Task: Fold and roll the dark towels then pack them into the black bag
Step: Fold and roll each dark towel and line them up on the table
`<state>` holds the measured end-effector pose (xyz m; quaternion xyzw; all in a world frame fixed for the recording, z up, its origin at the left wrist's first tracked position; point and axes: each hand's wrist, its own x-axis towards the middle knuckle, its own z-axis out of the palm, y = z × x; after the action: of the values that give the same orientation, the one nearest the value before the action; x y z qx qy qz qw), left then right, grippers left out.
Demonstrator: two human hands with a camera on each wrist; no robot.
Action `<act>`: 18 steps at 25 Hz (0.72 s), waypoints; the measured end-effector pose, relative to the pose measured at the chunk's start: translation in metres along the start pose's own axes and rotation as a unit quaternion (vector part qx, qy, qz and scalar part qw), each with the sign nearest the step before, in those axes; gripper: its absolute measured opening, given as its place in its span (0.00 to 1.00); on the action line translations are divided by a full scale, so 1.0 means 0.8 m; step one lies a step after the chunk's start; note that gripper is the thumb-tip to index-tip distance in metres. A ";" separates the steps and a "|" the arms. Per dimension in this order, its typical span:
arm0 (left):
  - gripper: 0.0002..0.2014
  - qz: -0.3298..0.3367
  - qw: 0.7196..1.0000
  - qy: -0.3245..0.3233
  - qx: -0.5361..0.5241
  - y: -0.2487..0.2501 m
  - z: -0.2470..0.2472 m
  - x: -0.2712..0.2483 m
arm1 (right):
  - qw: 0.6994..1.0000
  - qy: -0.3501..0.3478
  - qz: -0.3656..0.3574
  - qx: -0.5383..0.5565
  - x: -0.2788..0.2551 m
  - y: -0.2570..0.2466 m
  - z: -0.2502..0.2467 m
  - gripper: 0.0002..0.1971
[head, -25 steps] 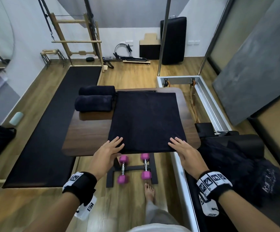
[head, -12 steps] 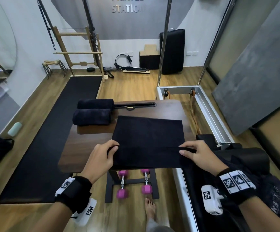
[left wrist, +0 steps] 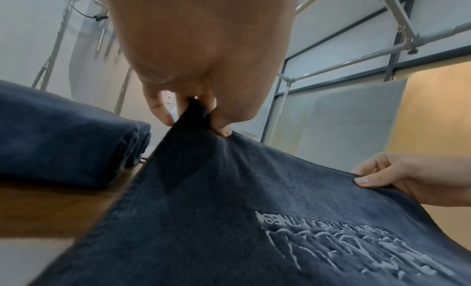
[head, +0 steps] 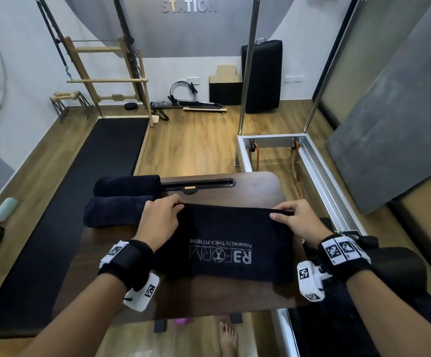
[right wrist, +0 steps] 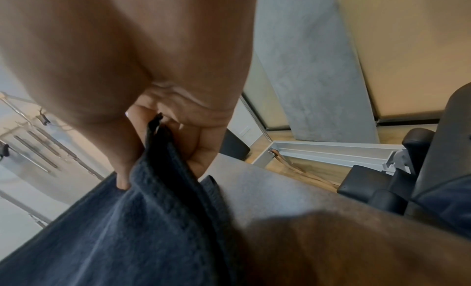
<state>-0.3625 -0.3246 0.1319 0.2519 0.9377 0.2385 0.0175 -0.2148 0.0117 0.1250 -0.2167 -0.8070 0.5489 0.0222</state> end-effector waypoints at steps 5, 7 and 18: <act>0.15 -0.027 0.991 -0.053 0.120 0.005 0.034 0.023 | 0.981 0.128 -0.034 -0.144 0.028 0.016 0.002 0.05; 0.11 0.020 0.995 -0.013 0.100 0.019 0.042 0.012 | 0.972 0.155 -0.098 -0.149 0.028 0.018 0.001 0.03; 0.16 0.146 0.977 -0.125 0.089 0.063 0.074 -0.076 | 0.957 -0.029 -0.072 -0.280 -0.026 0.011 0.031 0.06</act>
<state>-0.2772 -0.2900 0.0973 0.4143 0.8988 0.1209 0.0770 -0.1999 -0.0149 0.1117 -0.1395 -0.9421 0.3040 -0.0237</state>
